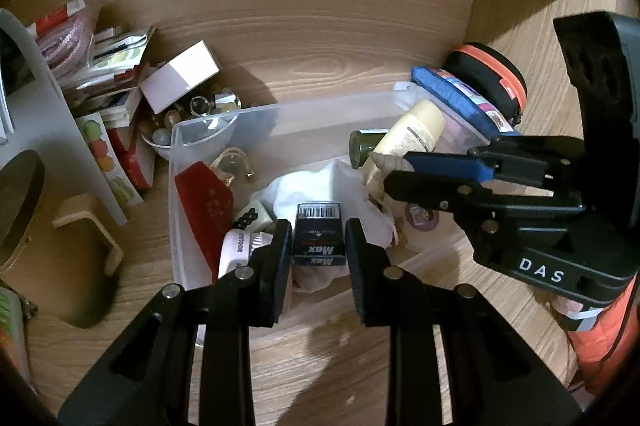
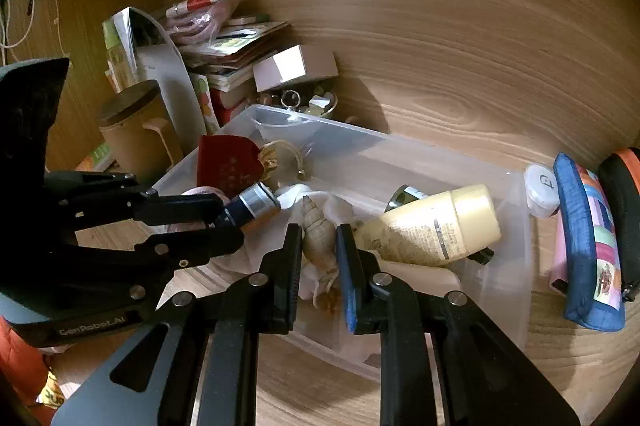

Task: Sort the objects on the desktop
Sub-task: 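Carry the blue box with the left tool while the right carries the shell into the bin, then open both tools to release the blue box and shell into the bin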

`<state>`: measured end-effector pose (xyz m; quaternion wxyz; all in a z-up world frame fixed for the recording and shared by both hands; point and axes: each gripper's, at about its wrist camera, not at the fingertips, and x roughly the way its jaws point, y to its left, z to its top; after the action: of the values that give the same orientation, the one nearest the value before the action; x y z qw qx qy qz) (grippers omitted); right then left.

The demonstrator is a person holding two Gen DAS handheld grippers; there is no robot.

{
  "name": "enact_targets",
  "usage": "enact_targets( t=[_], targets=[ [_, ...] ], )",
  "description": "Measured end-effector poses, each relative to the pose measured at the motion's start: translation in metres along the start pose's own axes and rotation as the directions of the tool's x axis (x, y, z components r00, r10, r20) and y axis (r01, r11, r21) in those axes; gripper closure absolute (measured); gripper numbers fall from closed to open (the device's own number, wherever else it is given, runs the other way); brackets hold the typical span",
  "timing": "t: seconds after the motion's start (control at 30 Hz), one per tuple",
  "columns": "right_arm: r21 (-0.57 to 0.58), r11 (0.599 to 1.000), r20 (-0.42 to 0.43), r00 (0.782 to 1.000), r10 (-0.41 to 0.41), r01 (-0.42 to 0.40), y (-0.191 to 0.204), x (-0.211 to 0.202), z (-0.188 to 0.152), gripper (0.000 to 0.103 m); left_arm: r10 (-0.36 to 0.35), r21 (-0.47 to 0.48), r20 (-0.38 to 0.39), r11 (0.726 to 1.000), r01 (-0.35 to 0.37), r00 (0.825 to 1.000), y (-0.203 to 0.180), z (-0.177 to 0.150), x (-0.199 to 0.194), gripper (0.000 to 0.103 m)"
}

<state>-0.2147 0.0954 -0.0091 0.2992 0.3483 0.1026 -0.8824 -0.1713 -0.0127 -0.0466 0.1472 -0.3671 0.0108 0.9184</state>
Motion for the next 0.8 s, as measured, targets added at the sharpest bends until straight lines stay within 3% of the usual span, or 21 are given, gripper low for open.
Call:
enact_targets(
  t=[0.27, 0.37, 0.4, 0.43, 0.8],
  targets=[
    [-0.009, 1.000, 0.003, 1.000, -0.010, 0.010, 0.001, 0.001, -0.001, 0.087, -0.017, -0.006, 0.002, 1.000, 0.017, 1.000, 0.001, 0.001, 0.000, 0.069],
    [-0.006, 1.000, 0.000, 1.000, -0.008, 0.008, 0.001, 0.002, -0.002, 0.086, 0.000, 0.012, 0.019, 1.000, 0.000, 1.000, -0.003, 0.000, -0.003, 0.051],
    [-0.005, 1.000, -0.001, 1.000, -0.007, 0.007, 0.001, 0.002, -0.002, 0.084, 0.013, 0.019, 0.028, 1.000, -0.014, 1.000, -0.005, 0.000, -0.005, 0.040],
    [-0.005, 1.000, 0.000, 1.000, -0.011, 0.011, 0.000, 0.002, -0.002, 0.080, 0.026, 0.023, 0.038, 0.999, -0.027, 0.999, -0.006, 0.000, -0.006, 0.037],
    [0.042, 0.999, 0.031, 0.999, -0.017, 0.016, -0.009, -0.006, -0.002, 0.050, 0.017, -0.005, 0.054, 1.000, -0.017, 0.998, 0.001, 0.001, -0.010, 0.031]
  ],
)
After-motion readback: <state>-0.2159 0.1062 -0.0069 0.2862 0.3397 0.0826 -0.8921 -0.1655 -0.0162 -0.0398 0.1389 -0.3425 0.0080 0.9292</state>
